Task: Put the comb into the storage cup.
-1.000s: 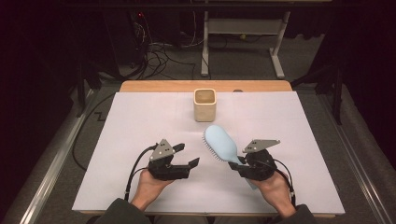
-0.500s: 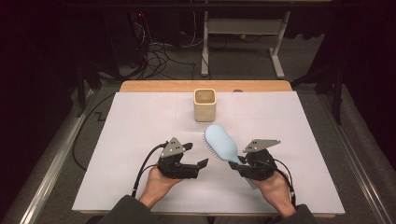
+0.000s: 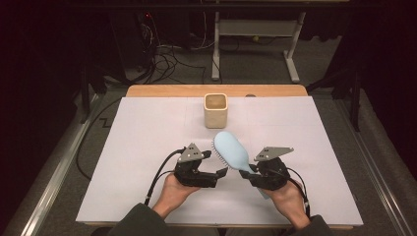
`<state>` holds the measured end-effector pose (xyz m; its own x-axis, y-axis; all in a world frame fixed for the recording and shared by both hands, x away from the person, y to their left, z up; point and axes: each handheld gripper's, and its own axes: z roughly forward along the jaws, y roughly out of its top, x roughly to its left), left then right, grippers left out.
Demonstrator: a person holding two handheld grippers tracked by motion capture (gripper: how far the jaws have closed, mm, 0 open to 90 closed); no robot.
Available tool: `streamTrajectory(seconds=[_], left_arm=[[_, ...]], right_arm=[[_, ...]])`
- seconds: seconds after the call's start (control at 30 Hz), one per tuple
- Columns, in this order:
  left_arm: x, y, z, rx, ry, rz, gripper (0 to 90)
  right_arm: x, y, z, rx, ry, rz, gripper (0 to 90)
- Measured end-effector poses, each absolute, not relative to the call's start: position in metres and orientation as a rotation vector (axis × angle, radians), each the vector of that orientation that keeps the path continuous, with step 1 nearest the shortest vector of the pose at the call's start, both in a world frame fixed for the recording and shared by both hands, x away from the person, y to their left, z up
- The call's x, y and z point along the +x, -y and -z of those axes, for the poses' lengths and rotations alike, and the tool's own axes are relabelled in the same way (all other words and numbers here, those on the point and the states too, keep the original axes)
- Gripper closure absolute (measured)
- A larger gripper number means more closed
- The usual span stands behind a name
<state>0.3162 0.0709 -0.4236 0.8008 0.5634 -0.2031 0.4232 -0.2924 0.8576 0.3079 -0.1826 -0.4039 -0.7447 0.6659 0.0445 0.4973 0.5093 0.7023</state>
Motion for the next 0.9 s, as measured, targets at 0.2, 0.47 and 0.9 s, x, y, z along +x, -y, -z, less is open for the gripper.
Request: streamTrajectory(seconds=[0.2, 0.47, 0.9], left_arm=[[0.317, -0.068, 0.424, 1.920, -0.742, -0.149, 17.9], [0.318, -0.064, 0.424, 1.919, -0.744, -0.136, 17.0], [0.322, -0.056, 0.422, 1.918, -0.766, -0.085, 16.0]], right_arm=[[0.308, 0.182, 0.404, 0.982, -2.519, -1.065, 70.3], [0.307, 0.178, 0.405, 0.968, -2.525, -1.064, 70.2], [0.305, 0.168, 0.408, 0.929, -2.541, -1.055, 70.3]])
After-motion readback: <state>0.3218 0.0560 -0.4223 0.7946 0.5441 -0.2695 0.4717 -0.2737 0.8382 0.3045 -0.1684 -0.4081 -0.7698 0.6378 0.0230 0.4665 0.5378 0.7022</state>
